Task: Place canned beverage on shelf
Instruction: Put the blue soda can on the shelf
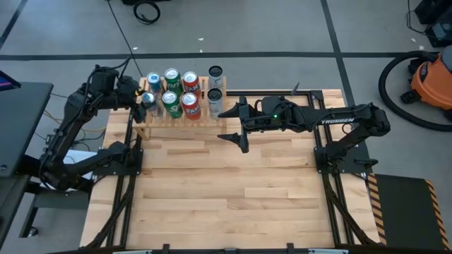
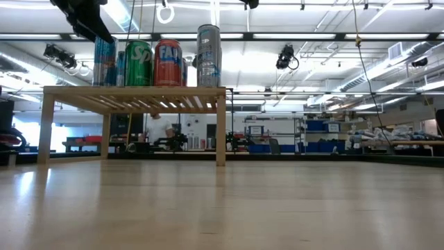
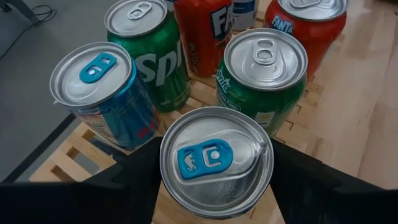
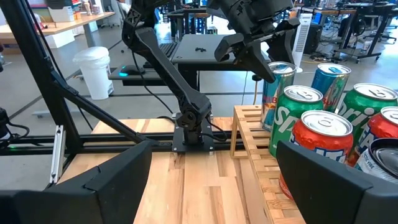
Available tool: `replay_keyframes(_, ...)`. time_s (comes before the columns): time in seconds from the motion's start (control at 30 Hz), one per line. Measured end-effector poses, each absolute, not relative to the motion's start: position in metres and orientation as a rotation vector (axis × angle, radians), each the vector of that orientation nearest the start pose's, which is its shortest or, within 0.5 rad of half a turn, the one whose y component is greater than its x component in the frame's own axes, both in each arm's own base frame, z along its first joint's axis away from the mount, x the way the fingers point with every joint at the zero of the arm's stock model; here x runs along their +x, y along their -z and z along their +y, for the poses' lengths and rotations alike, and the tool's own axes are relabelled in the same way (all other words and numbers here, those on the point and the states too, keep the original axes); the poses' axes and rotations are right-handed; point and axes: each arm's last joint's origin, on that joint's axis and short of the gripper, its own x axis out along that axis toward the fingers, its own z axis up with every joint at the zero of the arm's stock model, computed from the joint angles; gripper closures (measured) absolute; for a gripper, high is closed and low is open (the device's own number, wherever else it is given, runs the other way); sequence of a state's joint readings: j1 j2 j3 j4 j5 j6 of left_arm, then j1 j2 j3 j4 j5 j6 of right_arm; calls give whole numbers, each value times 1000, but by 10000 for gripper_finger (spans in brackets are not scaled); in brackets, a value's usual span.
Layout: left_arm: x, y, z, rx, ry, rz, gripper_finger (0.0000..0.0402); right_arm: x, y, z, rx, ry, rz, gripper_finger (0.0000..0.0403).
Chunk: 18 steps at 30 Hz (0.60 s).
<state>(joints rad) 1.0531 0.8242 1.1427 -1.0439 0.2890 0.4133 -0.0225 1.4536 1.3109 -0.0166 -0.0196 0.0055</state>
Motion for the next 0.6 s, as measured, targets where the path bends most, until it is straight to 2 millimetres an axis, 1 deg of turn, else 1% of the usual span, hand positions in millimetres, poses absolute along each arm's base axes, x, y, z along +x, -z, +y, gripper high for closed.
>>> replay_keyframes(0.37, 70, -367, 105, -91, -558, 694, 143, 336, -375, -7, 9, 3, 159, 48)
replay_keyframes(0.6, 70, -368, 106, -101, -569, 685, 143, 336, -375, -7, 9, 3, 159, 48)
